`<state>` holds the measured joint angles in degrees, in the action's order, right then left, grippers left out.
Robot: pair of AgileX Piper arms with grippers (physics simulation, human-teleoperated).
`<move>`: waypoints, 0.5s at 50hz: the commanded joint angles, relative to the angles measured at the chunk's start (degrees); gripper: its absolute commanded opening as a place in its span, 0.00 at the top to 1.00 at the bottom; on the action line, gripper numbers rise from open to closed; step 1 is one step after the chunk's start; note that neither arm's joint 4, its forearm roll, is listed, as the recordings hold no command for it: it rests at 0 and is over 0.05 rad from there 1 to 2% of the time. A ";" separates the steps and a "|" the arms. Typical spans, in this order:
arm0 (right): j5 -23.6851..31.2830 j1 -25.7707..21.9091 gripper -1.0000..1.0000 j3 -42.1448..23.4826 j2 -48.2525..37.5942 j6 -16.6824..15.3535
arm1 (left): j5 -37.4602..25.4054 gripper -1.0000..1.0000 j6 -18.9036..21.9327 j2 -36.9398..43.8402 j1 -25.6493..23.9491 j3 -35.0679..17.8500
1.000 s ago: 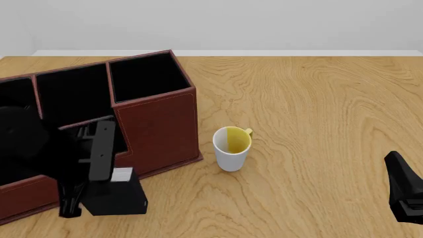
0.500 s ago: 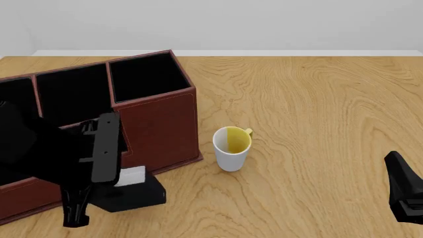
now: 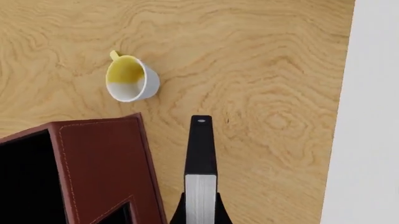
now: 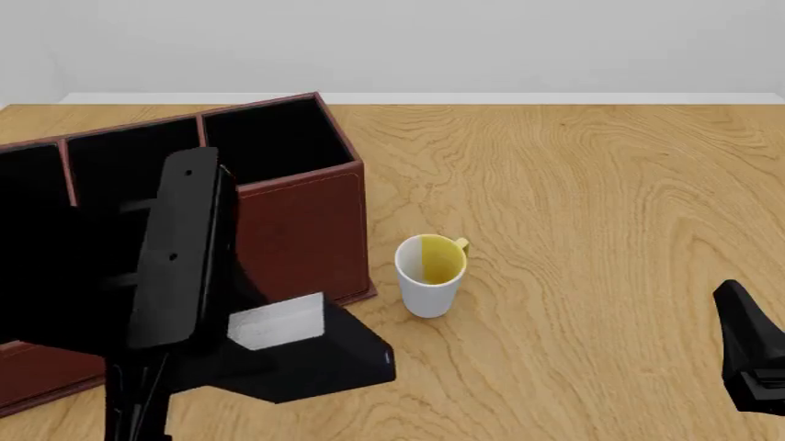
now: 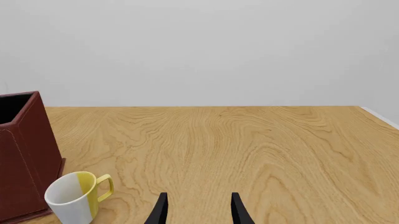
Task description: Pick up the book and place it in the front compartment of the caddy.
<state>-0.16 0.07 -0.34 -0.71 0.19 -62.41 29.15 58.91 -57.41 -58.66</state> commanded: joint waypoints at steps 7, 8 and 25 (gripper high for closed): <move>0.00 0.00 0.00 0.00 0.00 -0.01 | -2.78 1.00 -4.27 0.64 -10.54 -17.92; -0.01 0.00 0.00 0.00 -0.02 0.01 | -2.65 1.00 -4.81 0.98 -11.82 -21.51; 0.00 -0.01 0.00 0.00 -0.01 0.00 | -2.16 1.00 -5.85 3.57 -18.39 -43.92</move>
<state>-0.16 0.06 -0.34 -0.72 0.19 -64.49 22.75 61.21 -72.63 -90.18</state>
